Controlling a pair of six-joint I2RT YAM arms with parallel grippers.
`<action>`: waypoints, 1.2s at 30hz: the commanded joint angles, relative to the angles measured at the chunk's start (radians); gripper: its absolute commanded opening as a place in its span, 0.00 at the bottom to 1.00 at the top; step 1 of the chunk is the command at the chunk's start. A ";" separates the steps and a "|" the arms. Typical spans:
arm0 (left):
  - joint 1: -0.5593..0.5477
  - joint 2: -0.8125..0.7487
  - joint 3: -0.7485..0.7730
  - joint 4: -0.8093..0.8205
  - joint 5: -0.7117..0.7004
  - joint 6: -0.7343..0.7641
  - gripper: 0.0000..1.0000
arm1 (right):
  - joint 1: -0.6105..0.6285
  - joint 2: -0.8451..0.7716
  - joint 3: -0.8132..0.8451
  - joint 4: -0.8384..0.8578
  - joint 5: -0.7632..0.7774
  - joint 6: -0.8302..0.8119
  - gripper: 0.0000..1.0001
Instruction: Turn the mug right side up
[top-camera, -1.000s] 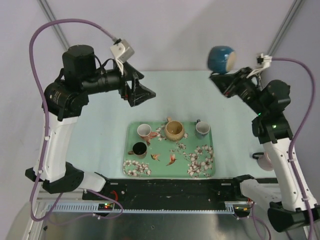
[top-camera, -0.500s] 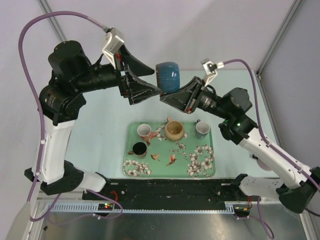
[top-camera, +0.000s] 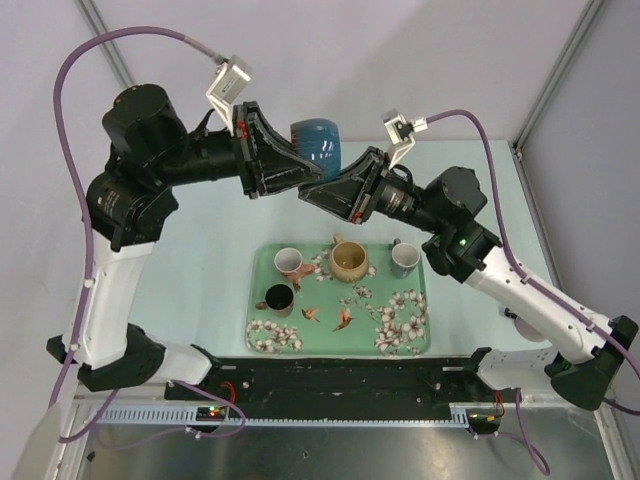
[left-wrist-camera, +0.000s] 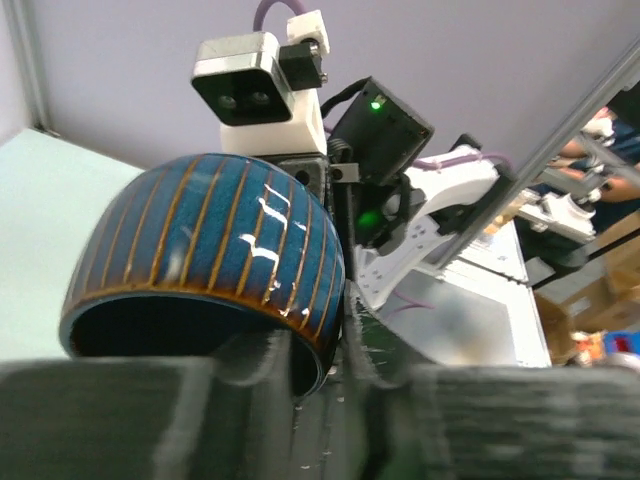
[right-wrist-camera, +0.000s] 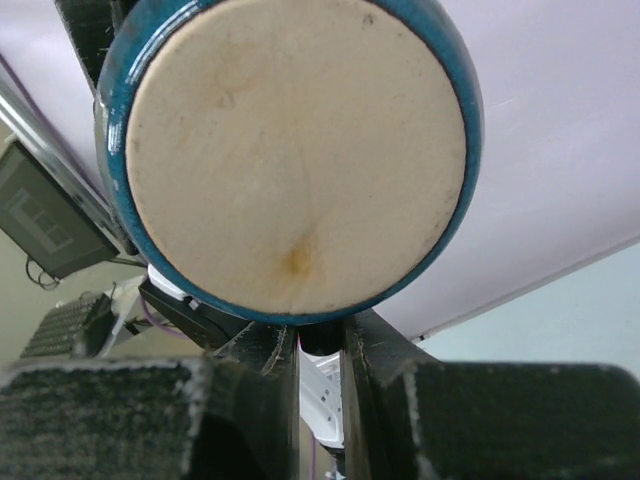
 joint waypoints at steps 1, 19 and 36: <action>-0.006 0.012 -0.012 0.051 -0.016 -0.031 0.09 | 0.021 0.002 0.056 -0.011 -0.029 -0.044 0.00; -0.243 -0.117 -0.561 -0.179 -0.614 0.699 0.00 | -0.346 -0.366 -0.046 -1.094 0.840 -0.224 1.00; -0.507 0.156 -0.937 -0.201 -0.643 0.936 0.00 | -0.996 -0.536 -0.337 -1.286 0.975 -0.316 0.99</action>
